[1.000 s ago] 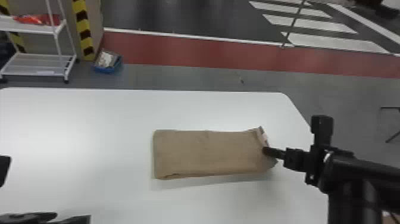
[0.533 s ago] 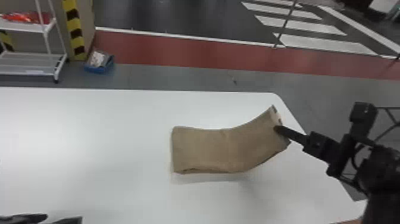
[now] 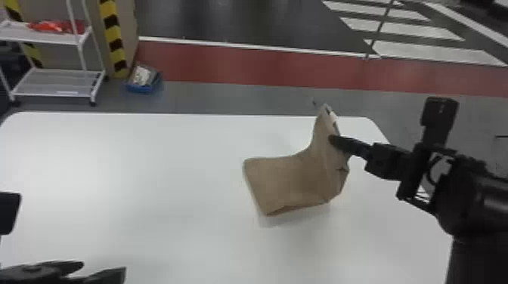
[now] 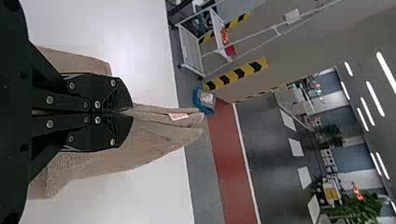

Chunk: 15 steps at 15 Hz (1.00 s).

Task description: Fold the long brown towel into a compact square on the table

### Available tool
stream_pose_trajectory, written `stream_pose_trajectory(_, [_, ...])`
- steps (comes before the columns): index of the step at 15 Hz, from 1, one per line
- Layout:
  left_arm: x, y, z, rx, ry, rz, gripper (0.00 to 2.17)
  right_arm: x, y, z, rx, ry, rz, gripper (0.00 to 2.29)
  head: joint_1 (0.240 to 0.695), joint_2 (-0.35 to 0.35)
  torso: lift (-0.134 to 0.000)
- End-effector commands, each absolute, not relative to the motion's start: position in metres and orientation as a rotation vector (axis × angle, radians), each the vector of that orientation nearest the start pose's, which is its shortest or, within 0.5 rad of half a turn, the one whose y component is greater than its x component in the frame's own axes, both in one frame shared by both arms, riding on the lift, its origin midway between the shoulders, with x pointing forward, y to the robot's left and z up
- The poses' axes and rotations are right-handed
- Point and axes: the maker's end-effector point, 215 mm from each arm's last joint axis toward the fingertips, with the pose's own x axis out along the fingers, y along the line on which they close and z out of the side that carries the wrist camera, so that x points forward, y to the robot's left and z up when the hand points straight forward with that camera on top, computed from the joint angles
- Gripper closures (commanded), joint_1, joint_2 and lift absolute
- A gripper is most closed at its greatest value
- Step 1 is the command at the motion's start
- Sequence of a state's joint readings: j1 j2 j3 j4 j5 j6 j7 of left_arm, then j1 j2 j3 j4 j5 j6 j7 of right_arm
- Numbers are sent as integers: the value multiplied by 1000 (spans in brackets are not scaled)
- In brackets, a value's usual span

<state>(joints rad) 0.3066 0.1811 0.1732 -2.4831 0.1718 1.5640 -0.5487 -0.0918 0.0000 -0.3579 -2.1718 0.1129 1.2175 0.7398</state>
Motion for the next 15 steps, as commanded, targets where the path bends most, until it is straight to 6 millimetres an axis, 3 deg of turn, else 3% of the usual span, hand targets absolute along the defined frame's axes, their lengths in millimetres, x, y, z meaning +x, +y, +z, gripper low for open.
stream_pose_trajectory(1, [334, 199, -406, -190, 941, -454, 87, 510, -243, -334, 173, 553, 348, 1683, 695, -128, -124])
stream_pose_trajectory(3, [332, 198, -407, -193, 945, -456, 87, 499, -226, -353, 146, 594, 370, 1683, 695, -82, -124])
stream_pose_trajectory(6, [329, 197, -409, -194, 950, -458, 87, 489, -209, -366, 118, 625, 389, 1669, 695, -38, -124])
stream_pose_trajectory(8, [325, 196, -410, -196, 955, -460, 87, 493, -199, -366, 77, 601, 397, 1673, 695, -26, -124])
stream_pose_trajectory(12, [322, 197, -407, -196, 950, -457, 87, 509, -198, -346, 36, 511, 393, 1673, 695, -7, -124])
stream_pose_trajectory(15, [322, 194, -406, -199, 946, -462, 87, 509, -181, -369, 8, 544, 414, 1669, 695, -3, -124])
